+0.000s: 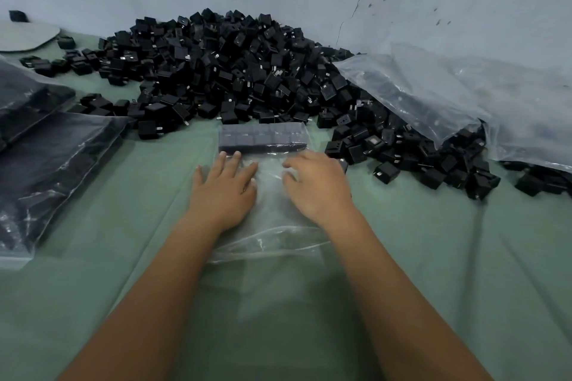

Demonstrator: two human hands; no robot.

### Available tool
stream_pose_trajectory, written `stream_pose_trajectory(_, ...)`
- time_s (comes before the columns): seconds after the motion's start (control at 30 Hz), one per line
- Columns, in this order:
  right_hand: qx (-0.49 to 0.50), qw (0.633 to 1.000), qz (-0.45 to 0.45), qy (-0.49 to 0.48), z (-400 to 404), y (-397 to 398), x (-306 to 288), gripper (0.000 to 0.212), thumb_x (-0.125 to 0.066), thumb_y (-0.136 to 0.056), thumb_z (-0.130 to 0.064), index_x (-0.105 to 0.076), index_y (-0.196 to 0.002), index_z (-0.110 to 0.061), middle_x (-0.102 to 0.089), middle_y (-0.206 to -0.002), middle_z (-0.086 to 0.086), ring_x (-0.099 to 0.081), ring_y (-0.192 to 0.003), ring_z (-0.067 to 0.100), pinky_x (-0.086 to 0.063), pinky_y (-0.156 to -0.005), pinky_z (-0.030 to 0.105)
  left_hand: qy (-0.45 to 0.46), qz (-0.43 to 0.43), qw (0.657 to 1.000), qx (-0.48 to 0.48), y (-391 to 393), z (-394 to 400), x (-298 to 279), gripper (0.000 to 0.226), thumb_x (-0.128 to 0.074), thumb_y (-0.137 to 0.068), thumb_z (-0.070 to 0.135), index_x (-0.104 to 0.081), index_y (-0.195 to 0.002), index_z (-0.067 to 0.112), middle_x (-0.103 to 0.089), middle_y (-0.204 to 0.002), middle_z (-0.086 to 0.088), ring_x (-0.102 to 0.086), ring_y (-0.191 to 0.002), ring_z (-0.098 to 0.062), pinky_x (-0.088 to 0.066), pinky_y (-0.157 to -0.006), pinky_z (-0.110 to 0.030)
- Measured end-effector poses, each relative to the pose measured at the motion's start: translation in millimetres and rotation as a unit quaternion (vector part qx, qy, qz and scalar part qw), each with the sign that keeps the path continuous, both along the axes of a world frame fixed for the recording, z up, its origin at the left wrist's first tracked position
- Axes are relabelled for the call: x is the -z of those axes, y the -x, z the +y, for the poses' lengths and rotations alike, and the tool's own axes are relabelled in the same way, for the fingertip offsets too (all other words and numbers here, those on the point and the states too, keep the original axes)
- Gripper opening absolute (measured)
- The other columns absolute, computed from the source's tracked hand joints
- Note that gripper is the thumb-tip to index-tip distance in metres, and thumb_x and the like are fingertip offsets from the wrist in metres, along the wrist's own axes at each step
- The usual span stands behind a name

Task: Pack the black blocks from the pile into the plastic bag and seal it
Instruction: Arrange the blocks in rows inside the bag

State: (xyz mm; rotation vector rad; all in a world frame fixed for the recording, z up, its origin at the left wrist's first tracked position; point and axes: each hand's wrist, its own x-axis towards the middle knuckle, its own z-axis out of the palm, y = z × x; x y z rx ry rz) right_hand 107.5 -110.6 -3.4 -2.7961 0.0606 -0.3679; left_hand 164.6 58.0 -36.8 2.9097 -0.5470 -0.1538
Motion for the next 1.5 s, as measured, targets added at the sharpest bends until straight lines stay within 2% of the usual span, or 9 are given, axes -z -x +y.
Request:
stream_pose_trajectory(0.23,0.192,0.961,-0.043,-0.193,-33,54,22,0.046,-0.058,-0.088,-0.023,-0.054,-0.133,-0.032,-0.052,-0.117,-0.001,-0.034,-0.106,0.013,-0.032,-0.090,0.025,0.006,0.007,1.000,0.011,30,13,-8,0.054,-0.024,-0.100,0.056,-0.018,-0.152,0.044,0.000,-0.165,0.004,0.009,-0.151,-0.015,0.011,-0.118,-0.053)
stream_pose_trajectory(0.43,0.210,0.885,-0.144,-0.390,-37,64,27,0.040,-0.070,-0.084,-0.013,-0.061,-0.118,-0.031,-0.058,-0.092,-0.023,-0.058,-0.088,-0.008,-0.038,-0.070,-0.002,0.296,-0.038,0.951,0.082,63,7,-9,0.033,-0.061,-0.094,0.033,-0.065,-0.127,0.030,-0.051,-0.144,0.004,-0.038,-0.138,-0.012,-0.023,-0.116,-0.028)
stream_pose_trajectory(0.57,0.221,0.845,-0.209,-0.440,-35,67,23,0.028,-0.074,-0.082,-0.014,-0.064,-0.102,-0.030,-0.065,-0.092,-0.016,-0.063,-0.087,-0.001,-0.049,-0.079,0.012,0.244,-0.007,0.962,0.127,66,9,-5,0.066,-0.051,-0.075,0.074,-0.060,-0.130,0.038,-0.049,-0.146,0.006,-0.036,-0.140,-0.010,-0.021,-0.119,-0.044)
stream_pose_trajectory(0.8,0.079,0.886,-0.373,-0.262,14,78,11,0.031,-0.069,-0.078,-0.011,-0.055,-0.104,-0.023,-0.050,-0.099,-0.010,-0.048,-0.084,0.005,-0.038,-0.076,0.014,0.142,0.033,0.966,0.215,67,11,-6,0.085,-0.053,-0.061,0.082,-0.033,-0.140,0.058,-0.018,-0.155,0.022,-0.009,-0.147,0.002,0.005,-0.121,-0.046)
stream_pose_trajectory(0.9,-0.043,0.899,-0.332,-0.281,45,84,14,0.035,-0.061,-0.082,-0.016,-0.051,-0.115,-0.022,-0.045,-0.107,-0.004,-0.051,-0.087,0.001,-0.042,-0.072,0.009,0.299,0.061,0.936,0.173,71,10,-14,0.037,-0.059,-0.074,0.047,-0.063,-0.111,0.053,-0.063,-0.126,0.022,-0.050,-0.124,0.004,-0.026,-0.115,-0.034)
stream_pose_trajectory(1.03,-0.120,0.927,-0.305,-0.184,58,85,16,0.028,-0.056,-0.080,-0.017,-0.057,-0.106,-0.010,-0.051,-0.100,0.002,-0.051,-0.078,0.014,-0.047,-0.062,0.025,0.445,0.058,0.892,0.056,73,12,-18,0.019,-0.060,-0.074,0.020,-0.074,-0.079,0.032,-0.073,-0.082,0.013,-0.067,-0.083,-0.001,-0.051,-0.074,-0.018)
stream_pose_trajectory(1.2,-0.110,0.946,-0.303,0.028,59,82,22,0.019,-0.065,-0.073,-0.012,-0.065,-0.091,-0.006,-0.061,-0.083,0.007,-0.052,-0.072,0.024,-0.043,-0.062,0.030,0.548,0.051,0.835,-0.007,66,17,-15,0.021,-0.067,-0.089,0.012,-0.064,-0.076,-0.004,-0.062,-0.071,-0.020,-0.056,-0.068,-0.017,-0.049,-0.070,-0.037)
stream_pose_trajectory(1.33,-0.048,0.993,-0.106,0.012,63,78,25,0.024,-0.051,-0.094,-0.030,-0.055,-0.112,-0.014,-0.062,-0.093,0.003,-0.056,-0.086,0.023,-0.036,-0.060,0.031,0.623,0.108,0.771,0.074,69,20,-24,0.012,-0.072,-0.080,0.013,-0.070,-0.078,0.002,-0.069,-0.072,-0.002,-0.063,-0.071,-0.010,-0.051,-0.069,-0.019)
stream_pose_trajectory(1.5,0.030,0.994,-0.103,0.013,53,80,20,0.035,-0.041,-0.094,-0.031,-0.038,-0.061,-0.018,-0.043,-0.067,-0.002,-0.047,-0.069,0.021,-0.026,-0.055,0.029,0.636,0.086,0.764,0.068,70,23,-21,0.036,-0.054,-0.090,0.041,-0.076,-0.090,0.013,-0.072,-0.080,0.005,-0.063,-0.080,-0.007,-0.047,-0.075,-0.016)
